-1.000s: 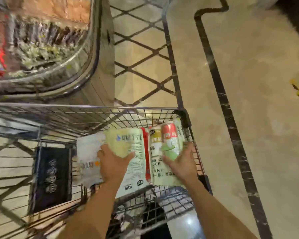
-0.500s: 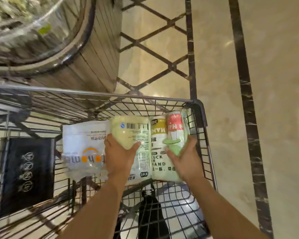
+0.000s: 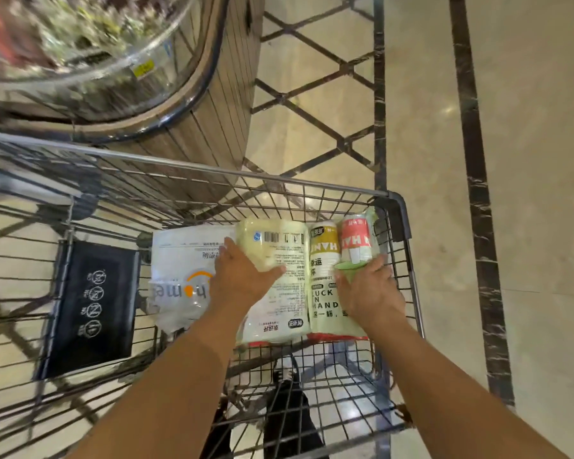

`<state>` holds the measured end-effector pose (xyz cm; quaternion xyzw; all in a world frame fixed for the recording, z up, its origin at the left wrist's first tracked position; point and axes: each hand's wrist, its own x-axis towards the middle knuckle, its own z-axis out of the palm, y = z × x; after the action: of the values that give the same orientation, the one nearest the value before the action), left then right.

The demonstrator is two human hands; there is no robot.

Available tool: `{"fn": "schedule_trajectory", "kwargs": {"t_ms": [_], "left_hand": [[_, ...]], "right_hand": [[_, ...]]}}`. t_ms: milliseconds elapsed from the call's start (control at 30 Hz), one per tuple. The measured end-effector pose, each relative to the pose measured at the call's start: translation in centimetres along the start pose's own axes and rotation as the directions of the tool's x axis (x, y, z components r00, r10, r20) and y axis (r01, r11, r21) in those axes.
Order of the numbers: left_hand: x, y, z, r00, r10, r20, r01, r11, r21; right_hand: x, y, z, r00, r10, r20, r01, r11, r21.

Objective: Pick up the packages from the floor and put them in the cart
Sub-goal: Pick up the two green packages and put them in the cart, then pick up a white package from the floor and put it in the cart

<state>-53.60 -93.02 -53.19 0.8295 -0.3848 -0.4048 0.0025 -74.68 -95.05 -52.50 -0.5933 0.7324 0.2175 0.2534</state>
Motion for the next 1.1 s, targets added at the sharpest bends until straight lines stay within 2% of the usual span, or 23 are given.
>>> {"fn": "schedule_trajectory", "kwargs": {"t_ms": [67, 167, 267, 333, 433, 533, 633, 733, 867, 1100], "left_hand": [[-1.6, -0.5, -2.9, 0.994, 0.092, -0.055, -0.084, 0.988, 0.132], [-5.1, -2.0, -8.5, 0.956, 0.247, -0.157, -0.191, 0.933, 0.303], [-8.9, -4.7, -15.4, 0.913, 0.305, -0.271, -0.186, 0.903, 0.388], [-11.7, -7.4, -20.4, 0.883, 0.274, -0.381, -0.110, 0.910, 0.399], [-16.7, -12.3, -28.1, 0.793, 0.222, -0.567, 0.016, 0.923, 0.385], [-22.9, -18.3, -35.4, 0.743, 0.123, -0.658, 0.118, 0.943, 0.309], [-29.6, -26.3, -41.3, 0.626, 0.098, -0.774, 0.208, 0.935, 0.287], [-36.6, -34.9, -45.3, 0.493, 0.017, -0.870, 0.305, 0.933, 0.192], [-46.0, -45.8, -48.6, 0.387, -0.163, -0.907, 0.438, 0.899, 0.025], [-58.3, -63.3, -50.5, 0.244, -0.349, -0.905, 0.594, 0.791, -0.145]], "right_hand": [[-1.1, -0.5, -2.1, 1.000, -0.016, -0.005, 0.016, 0.999, -0.045], [-3.8, -2.7, -6.7, 0.984, -0.167, -0.065, 0.155, 0.974, -0.164], [-7.7, -7.2, -11.8, 0.932, -0.343, -0.116, 0.316, 0.927, -0.200], [-10.9, -11.2, -14.8, 0.874, -0.459, -0.163, 0.417, 0.878, -0.237], [-16.9, -18.1, -18.8, 0.757, -0.615, -0.222, 0.552, 0.783, -0.288], [-24.4, -25.1, -21.7, 0.631, -0.733, -0.255, 0.633, 0.676, -0.376], [-32.4, -31.3, -22.7, 0.490, -0.820, -0.294, 0.701, 0.572, -0.427], [-39.9, -36.9, -22.3, 0.359, -0.883, -0.304, 0.743, 0.467, -0.479], [-50.0, -44.4, -20.3, 0.192, -0.930, -0.313, 0.769, 0.340, -0.542], [-65.8, -55.6, -14.2, -0.021, -0.967, -0.252, 0.778, 0.143, -0.612]]}}
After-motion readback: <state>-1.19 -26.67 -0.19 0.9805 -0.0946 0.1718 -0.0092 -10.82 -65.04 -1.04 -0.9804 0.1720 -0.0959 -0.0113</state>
